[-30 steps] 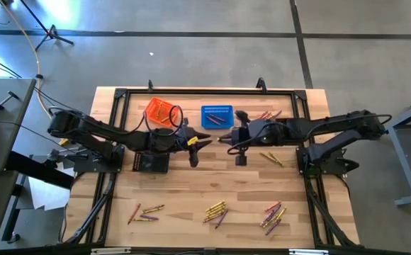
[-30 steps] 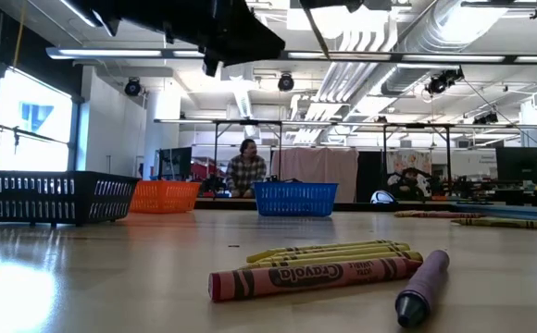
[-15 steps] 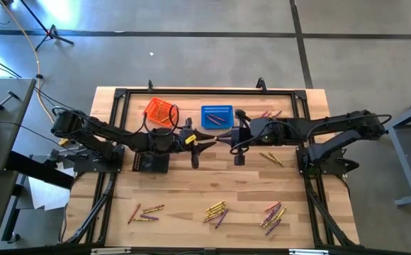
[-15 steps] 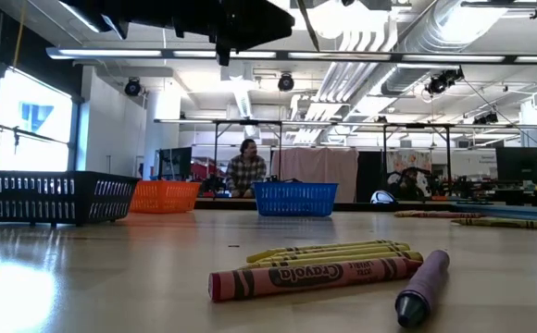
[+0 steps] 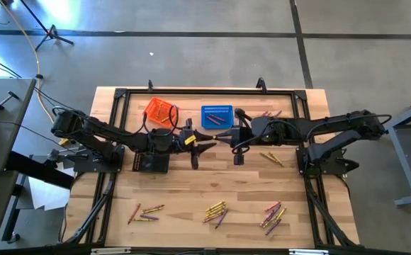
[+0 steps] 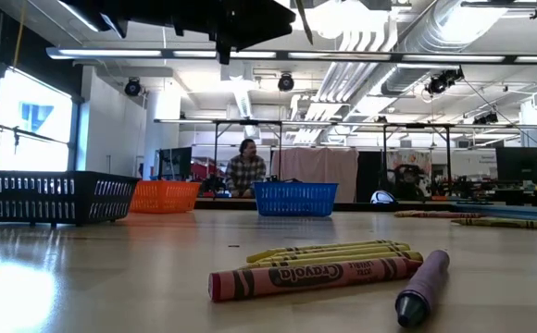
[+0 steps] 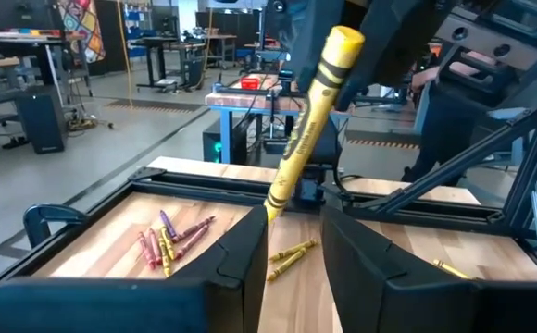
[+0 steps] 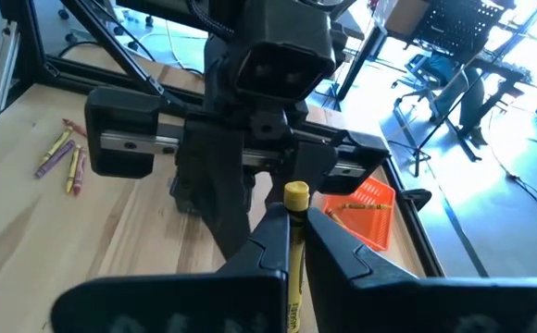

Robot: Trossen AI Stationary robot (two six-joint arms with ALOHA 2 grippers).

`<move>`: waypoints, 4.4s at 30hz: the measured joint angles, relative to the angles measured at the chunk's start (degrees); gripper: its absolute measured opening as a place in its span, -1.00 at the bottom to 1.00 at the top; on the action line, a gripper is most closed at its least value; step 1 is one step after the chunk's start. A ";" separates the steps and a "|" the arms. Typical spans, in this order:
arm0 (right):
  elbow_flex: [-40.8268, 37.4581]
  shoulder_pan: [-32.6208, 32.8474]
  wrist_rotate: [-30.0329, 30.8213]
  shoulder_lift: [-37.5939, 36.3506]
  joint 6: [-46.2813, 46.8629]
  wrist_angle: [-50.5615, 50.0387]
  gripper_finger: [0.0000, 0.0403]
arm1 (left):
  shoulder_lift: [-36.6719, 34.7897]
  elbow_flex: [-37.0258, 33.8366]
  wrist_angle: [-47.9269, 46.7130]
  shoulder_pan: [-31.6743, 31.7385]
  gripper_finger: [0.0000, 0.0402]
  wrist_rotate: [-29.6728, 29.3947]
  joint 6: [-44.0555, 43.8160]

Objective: Sort crayons
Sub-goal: Put the yellow crayon into the orange bin

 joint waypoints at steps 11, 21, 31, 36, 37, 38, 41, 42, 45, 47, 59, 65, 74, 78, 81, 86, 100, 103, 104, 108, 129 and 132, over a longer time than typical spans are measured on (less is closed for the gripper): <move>-0.09 0.02 -1.60 2.19 0.27 3.67 -0.98 | 0.07 0.00 3.34 -0.69 -0.27 -0.02 2.07; -0.09 -0.09 -2.27 4.68 -2.84 7.67 -0.99 | 0.07 0.00 3.79 -0.97 -0.33 -0.48 2.05; -0.09 -0.13 -1.72 4.72 -1.15 8.17 -0.93 | 0.07 0.00 3.37 -0.97 -0.93 -3.28 2.83; -0.09 -0.11 1.36 4.74 0.52 7.51 -0.68 | 0.07 0.00 2.48 -1.49 -0.97 -8.81 2.88; -0.09 -0.07 2.51 4.49 0.07 6.73 -0.62 | 0.07 0.00 2.16 -1.49 -0.97 -9.48 2.90; -0.09 -0.04 3.38 4.06 -0.23 5.53 -0.56 | 0.07 0.00 1.92 -1.49 -0.97 -10.36 2.90; 0.02 -0.07 4.30 2.10 0.63 3.35 -0.38 | 0.04 0.02 -0.03 -1.49 -0.97 -13.29 2.96; 0.08 -0.07 4.35 1.30 1.54 2.42 -0.33 | 0.04 0.02 -1.44 -1.40 -0.97 -14.82 3.40; 0.10 0.19 4.25 -1.38 6.73 -4.42 -0.20 | -0.98 0.06 -9.53 -0.46 -0.97 -23.05 4.23; 0.11 0.54 4.24 -3.02 13.00 -11.19 -0.15 | -2.27 0.07 -17.81 0.93 -0.97 -30.64 2.76; -1.76 4.85 7.01 -4.63 37.01 -36.81 -0.22 | -4.01 -0.02 -54.37 25.59 -0.90 -30.93 -20.70; -3.83 5.86 7.34 -4.66 37.73 -36.72 -0.24 | -1.92 -0.02 -56.08 34.62 -0.82 -16.72 -21.27; -4.08 5.84 5.96 -4.66 42.06 -38.75 -0.24 | -1.62 -0.02 -56.32 35.89 -0.66 -13.43 -17.02; -4.09 5.84 5.95 -4.57 48.44 -46.51 -0.24 | -1.62 -0.02 -54.12 35.32 -0.61 -9.36 -16.51; -6.29 5.84 6.98 -4.63 53.34 -50.47 -0.24 | -2.02 -0.02 -48.04 34.77 -0.60 -2.10 -14.50; -13.61 5.01 1.72 -4.74 57.33 -50.65 -0.24 | -2.49 -0.02 -30.80 30.91 -0.62 18.16 -14.24; -29.18 -4.08 -4.65 -4.74 61.52 -38.55 -0.24 | -2.58 0.04 0.17 8.99 -0.63 23.51 -3.04; -29.53 -5.64 -5.71 -4.74 59.22 -36.33 -0.24 | -2.58 0.04 0.28 7.20 -0.63 19.06 -1.16; -29.53 -6.04 -5.93 -4.74 58.80 -35.59 -0.24 | -2.58 0.04 0.29 6.82 -0.63 17.92 -0.49; -29.53 -7.43 -6.86 -4.55 57.47 -34.68 -0.24 | -2.58 0.04 0.28 6.49 -0.63 16.30 -0.03; -29.53 -11.25 -7.61 1.48 53.99 -31.04 -0.24 | -2.58 0.02 0.83 6.57 -0.63 16.11 -0.93; -29.55 -12.51 -8.03 2.98 52.54 -30.94 -0.24 | -2.58 0.02 0.83 6.57 -0.63 16.11 -0.94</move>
